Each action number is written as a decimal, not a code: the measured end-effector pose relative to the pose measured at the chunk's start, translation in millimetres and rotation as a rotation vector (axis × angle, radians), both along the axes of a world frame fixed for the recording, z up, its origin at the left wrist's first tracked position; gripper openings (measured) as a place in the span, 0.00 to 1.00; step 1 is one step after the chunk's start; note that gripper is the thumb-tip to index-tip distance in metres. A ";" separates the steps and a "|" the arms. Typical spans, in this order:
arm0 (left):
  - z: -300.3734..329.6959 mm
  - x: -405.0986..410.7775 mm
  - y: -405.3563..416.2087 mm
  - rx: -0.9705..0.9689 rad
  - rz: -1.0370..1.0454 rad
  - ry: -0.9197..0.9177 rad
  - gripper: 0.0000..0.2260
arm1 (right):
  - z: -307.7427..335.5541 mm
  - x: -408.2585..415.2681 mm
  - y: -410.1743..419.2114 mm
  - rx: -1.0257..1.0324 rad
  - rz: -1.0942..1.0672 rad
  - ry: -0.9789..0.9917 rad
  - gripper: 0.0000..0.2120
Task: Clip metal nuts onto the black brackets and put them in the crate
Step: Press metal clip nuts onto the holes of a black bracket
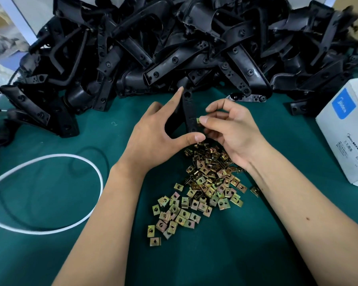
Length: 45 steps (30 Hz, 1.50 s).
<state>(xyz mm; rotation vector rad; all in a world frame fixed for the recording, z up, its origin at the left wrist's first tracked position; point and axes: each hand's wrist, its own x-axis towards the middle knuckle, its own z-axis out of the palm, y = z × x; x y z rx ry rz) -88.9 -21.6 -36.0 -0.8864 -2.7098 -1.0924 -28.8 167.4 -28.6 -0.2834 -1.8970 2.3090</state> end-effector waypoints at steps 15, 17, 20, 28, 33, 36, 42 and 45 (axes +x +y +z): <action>1.2 3.0 3.1 -0.022 0.003 0.051 0.51 | 1.8 2.6 -2.1 0.041 0.014 0.017 0.11; 1.5 4.1 5.4 -0.037 0.007 0.059 0.51 | 1.6 2.4 -4.7 0.054 0.017 0.021 0.12; 3.2 1.7 2.6 -0.021 0.013 0.098 0.50 | 2.5 0.6 -7.0 0.067 0.019 0.044 0.11; 10.0 -26.0 -47.7 0.231 0.252 -0.012 0.48 | 0.1 -24.9 -29.5 0.580 0.003 0.106 0.04; 6.9 -34.7 -65.4 0.300 0.379 -0.121 0.49 | 3.6 -48.6 -49.2 1.126 0.215 0.051 0.10; 3.9 -36.0 -64.1 0.314 0.366 -0.157 0.49 | 7.1 -56.5 -62.1 1.270 0.273 0.017 0.09; 1.4 -31.9 -57.0 0.304 0.245 -0.193 0.45 | 5.7 -40.7 -51.5 1.219 0.215 0.060 0.06; 4.2 -26.2 -44.1 0.223 0.129 -0.185 0.46 | 4.0 -22.6 -26.1 0.895 0.164 0.080 0.06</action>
